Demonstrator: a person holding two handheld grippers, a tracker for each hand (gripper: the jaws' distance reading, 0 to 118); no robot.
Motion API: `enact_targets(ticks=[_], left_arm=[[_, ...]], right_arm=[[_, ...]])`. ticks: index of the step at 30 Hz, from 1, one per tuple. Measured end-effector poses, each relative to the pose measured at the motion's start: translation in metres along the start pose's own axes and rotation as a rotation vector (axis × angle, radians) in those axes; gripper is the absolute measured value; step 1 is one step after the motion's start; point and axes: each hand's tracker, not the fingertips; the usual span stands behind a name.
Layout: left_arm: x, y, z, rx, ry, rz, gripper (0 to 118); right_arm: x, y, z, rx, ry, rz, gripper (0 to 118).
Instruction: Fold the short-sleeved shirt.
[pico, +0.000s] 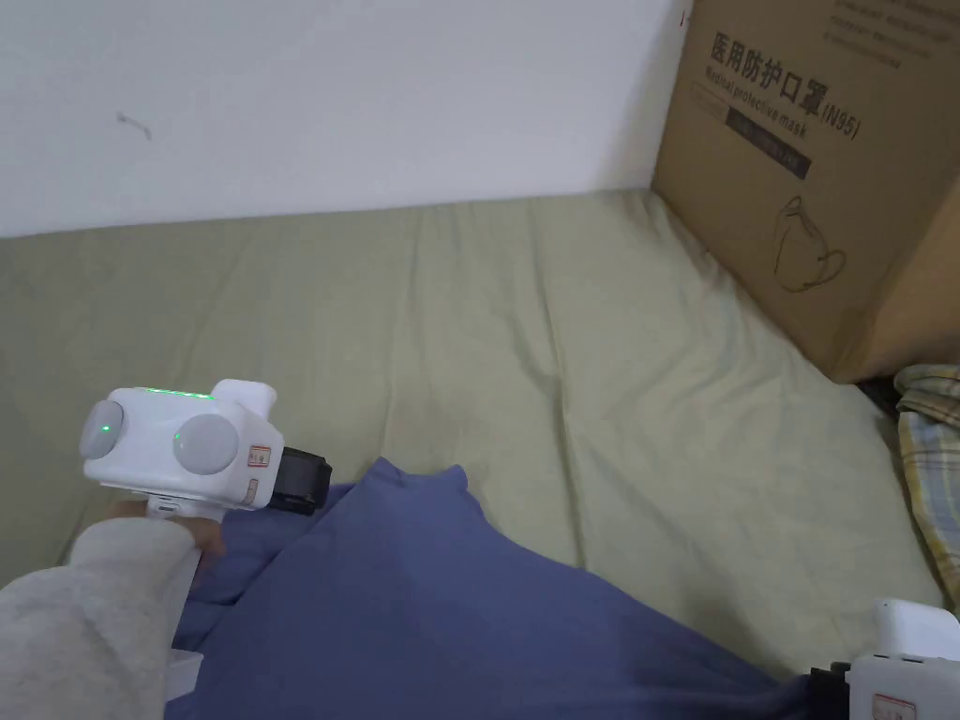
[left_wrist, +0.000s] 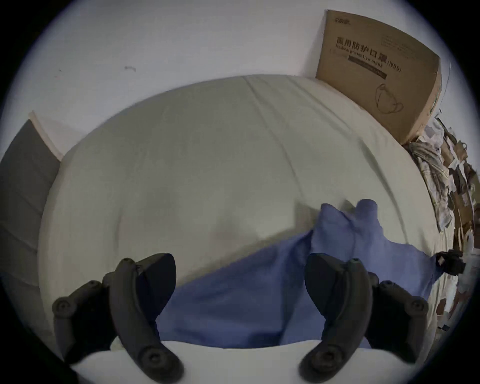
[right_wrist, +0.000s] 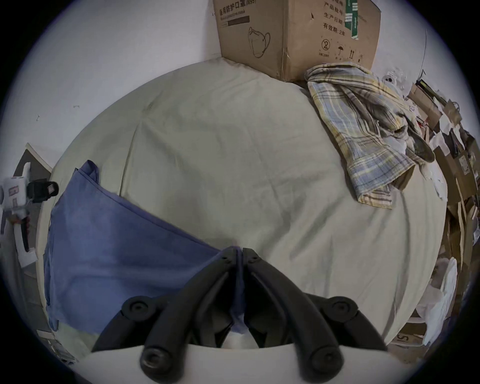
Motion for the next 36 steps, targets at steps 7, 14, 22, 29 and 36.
enact_targets(ticks=[7, 14, 22, 29, 36], left_arm=[[0.017, -0.003, -0.028, -0.081, 0.024, -0.024, 74], [0.021, -0.004, -0.013, -0.067, 0.094, -0.054, 1], [0.006, 0.013, 0.091, 0.091, 0.083, -0.011, 1], [0.001, 0.014, 0.222, 0.330, 0.218, -0.039, 1], [-0.015, 0.007, 0.356, 0.568, 0.317, 0.008, 1]], right_arm=[[-0.002, -0.005, -0.007, -0.016, -0.010, 0.003, 4], [0.000, -0.007, 0.001, -0.019, -0.007, -0.019, 4], [-0.008, 0.008, 0.048, 0.063, -0.007, 0.049, 4], [-0.041, 0.041, 0.119, 0.249, 0.025, 0.176, 4], [-0.087, 0.101, 0.217, 0.524, 0.058, 0.264, 4]])
